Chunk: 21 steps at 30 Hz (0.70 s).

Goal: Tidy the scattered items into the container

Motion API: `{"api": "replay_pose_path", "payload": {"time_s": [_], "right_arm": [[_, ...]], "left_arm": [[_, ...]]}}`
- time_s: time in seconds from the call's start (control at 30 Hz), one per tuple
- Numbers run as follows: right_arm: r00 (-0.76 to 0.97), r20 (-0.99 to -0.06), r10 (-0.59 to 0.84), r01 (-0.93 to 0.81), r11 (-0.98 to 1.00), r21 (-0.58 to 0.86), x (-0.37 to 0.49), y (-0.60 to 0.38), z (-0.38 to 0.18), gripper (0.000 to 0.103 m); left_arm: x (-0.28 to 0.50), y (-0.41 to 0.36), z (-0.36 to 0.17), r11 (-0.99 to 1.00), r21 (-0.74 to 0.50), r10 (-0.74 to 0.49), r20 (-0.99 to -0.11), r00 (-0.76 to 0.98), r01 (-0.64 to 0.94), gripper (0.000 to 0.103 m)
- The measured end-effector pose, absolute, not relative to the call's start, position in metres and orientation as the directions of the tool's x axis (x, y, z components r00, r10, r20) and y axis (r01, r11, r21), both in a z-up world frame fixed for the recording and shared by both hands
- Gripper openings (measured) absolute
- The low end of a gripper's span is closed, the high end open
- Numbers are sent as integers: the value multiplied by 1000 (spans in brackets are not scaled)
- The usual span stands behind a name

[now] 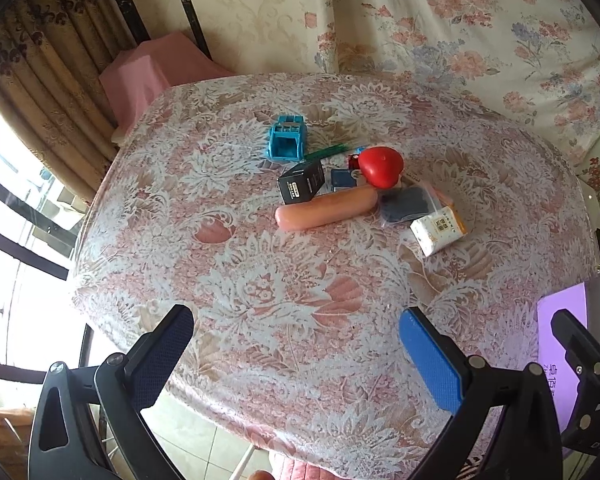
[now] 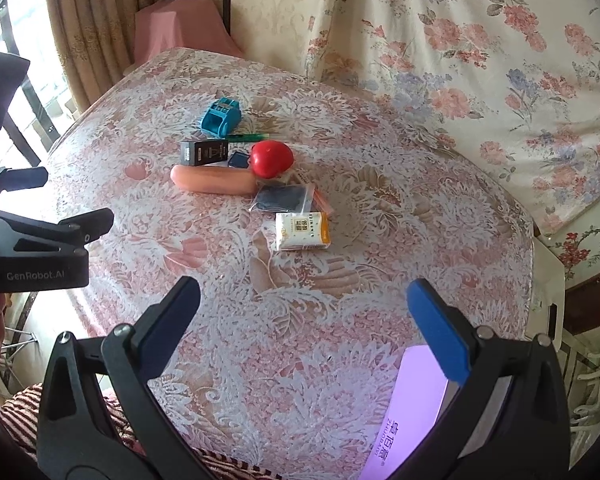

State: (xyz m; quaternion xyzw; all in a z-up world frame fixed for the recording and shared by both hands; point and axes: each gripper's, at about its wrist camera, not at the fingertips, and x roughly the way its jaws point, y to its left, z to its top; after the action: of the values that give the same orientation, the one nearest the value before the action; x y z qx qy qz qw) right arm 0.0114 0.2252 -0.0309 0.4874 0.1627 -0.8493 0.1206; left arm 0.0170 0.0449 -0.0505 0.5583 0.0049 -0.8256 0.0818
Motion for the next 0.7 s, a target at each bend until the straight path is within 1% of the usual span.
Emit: {"api": "replay_pose_path", "payload": {"time_s": [0.3, 0.43, 0.53, 0.7], "right_arm": [[-498, -867, 28, 269, -945, -185, -13, 210, -38, 103], [-488, -871, 56, 221, -957, -186, -23, 206, -47, 103], [-470, -880, 60, 160, -975, -152, -30, 207, -59, 103], [-416, -905, 90, 25, -994, -111, -37, 218, -84, 103]], "left_arm": [[-19, 26, -65, -998, 53, -64, -931, -360, 39, 103], [-37, 10, -74, -1000, -11, 16, -926, -378, -17, 103], [-48, 3, -82, -996, -38, 69, -911, -406, -83, 103], [-59, -6, -94, -982, -24, 110, -877, -467, -186, 103]]}}
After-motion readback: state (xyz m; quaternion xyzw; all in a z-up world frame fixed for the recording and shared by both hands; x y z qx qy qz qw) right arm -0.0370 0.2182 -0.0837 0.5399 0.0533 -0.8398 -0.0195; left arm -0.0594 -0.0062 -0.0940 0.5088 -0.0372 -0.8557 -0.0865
